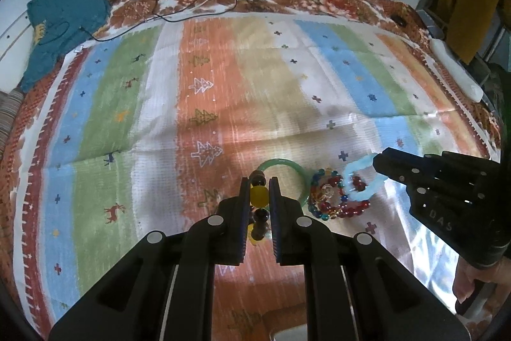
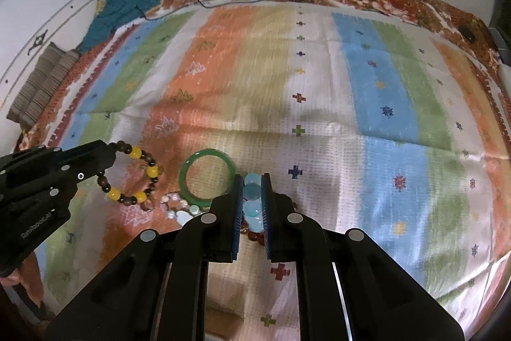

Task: Organize jewelry
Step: 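Lift both held bracelets and carry them toward the silver tin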

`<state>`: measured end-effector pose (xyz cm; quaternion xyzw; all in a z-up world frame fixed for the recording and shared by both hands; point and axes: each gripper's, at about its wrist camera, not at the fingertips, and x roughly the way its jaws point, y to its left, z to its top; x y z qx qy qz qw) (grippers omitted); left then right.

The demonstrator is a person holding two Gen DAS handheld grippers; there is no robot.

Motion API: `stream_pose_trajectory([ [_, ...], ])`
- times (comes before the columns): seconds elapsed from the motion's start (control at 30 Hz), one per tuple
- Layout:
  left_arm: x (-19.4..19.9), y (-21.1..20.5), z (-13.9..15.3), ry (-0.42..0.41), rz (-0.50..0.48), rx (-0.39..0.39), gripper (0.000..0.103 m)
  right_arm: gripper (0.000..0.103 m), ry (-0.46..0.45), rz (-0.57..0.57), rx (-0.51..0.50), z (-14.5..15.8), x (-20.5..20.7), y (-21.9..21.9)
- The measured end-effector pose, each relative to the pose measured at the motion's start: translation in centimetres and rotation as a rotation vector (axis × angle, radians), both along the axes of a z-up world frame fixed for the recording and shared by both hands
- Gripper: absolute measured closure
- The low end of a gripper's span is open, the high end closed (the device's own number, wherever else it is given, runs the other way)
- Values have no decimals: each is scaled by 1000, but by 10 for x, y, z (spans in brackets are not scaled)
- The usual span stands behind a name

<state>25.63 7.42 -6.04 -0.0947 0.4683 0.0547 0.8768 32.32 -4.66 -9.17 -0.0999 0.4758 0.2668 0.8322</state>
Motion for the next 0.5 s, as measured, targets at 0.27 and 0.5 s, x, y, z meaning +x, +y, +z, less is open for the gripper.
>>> stream_pose_trajectory([
  [0.27,-26,-8,22,-44,8,-32,92,91,-54,14,53,24,-22,-11],
  [0.5,-49,-22,40,-83,-9,-33,92,91,-106,26,62,39,-45,-16],
])
